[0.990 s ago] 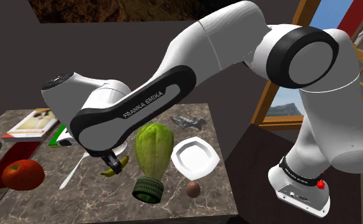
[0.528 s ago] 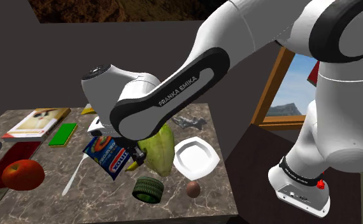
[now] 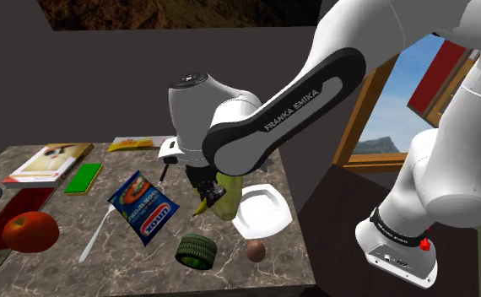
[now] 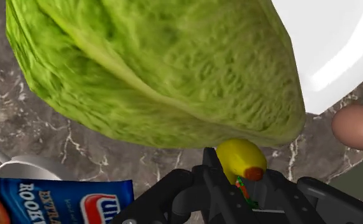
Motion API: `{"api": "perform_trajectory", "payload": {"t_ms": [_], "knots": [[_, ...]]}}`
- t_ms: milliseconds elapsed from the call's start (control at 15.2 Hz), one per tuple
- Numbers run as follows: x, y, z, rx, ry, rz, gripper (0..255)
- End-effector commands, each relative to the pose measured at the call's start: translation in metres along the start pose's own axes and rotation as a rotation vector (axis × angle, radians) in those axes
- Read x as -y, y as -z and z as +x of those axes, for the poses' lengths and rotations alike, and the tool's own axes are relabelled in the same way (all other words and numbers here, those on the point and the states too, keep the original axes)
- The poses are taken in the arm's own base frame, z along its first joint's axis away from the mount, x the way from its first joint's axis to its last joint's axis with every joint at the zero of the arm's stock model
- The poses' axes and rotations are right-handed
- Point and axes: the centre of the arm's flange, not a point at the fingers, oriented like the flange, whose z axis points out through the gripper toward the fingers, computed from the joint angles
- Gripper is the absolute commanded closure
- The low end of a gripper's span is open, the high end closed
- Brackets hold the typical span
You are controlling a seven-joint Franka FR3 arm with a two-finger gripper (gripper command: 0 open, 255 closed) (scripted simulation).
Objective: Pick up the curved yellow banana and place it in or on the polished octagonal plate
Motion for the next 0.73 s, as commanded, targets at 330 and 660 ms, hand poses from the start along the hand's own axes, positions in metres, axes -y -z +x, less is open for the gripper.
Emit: {"api": "perform_trajectory", "payload": {"t_ms": [330, 660], "knots": [[0.055, -0.010, -0.097, 0.067, -0.008, 0.087, 255], [0.066, -0.025, -0.118, 0.067, -0.008, 0.087, 255]]}}
